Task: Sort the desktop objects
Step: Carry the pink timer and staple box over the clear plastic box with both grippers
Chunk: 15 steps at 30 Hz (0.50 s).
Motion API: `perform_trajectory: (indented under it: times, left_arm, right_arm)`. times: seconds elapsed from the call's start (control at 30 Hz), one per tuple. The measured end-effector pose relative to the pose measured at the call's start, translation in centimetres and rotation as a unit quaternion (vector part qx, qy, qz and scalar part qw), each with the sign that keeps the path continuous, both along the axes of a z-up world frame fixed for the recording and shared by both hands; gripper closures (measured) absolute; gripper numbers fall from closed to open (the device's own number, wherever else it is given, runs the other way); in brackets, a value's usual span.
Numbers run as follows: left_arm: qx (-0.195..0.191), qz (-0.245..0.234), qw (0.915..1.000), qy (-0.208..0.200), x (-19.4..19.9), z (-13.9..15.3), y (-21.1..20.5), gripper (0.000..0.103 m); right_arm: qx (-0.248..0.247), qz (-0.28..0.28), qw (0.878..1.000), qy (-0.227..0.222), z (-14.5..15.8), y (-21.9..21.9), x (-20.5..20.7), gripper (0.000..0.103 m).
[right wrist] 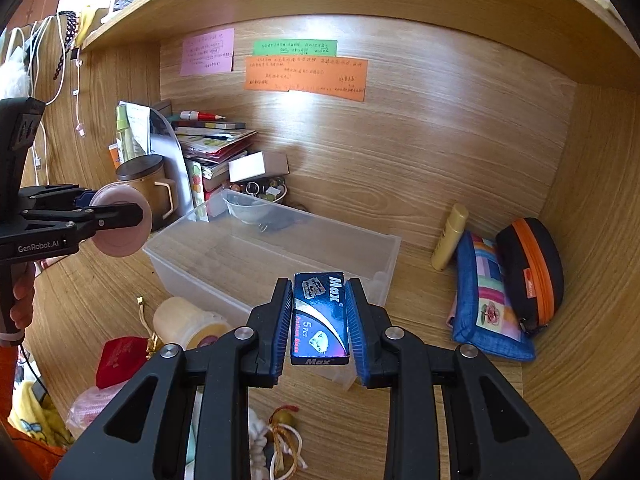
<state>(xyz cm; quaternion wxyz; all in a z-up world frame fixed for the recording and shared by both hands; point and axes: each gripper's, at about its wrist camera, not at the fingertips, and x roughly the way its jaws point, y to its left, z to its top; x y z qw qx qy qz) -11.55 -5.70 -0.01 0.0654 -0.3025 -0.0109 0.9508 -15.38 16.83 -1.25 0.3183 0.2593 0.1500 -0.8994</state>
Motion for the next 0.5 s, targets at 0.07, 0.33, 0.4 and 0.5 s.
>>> perform_trajectory:
  times: [0.07, 0.33, 0.4, 0.5]
  left_arm:
    - [0.0, -0.005, 1.0, -0.004, -0.5, -0.1, 0.1, 0.063]
    - [0.009, -0.015, 0.9997, -0.017, -2.7, -0.6, -0.1, 0.063]
    - [0.012, -0.016, 0.9996, -0.02, -3.3, -0.7, -0.2, 0.063]
    - [0.019, -0.019, 0.9993, -0.027, -4.2, -0.9, -0.4, 0.063]
  right_arm:
    - [0.0, 0.001, 1.0, -0.004, -0.1, -0.3, -0.7, 0.078]
    - [0.002, 0.004, 1.0, -0.019, -0.7, -1.6, -2.8, 0.078]
    - [0.002, 0.007, 1.0, -0.023, -0.8, -2.0, -3.2, 0.078]
    - [0.0, 0.009, 1.0, -0.029, -0.9, -2.4, -3.9, 0.078]
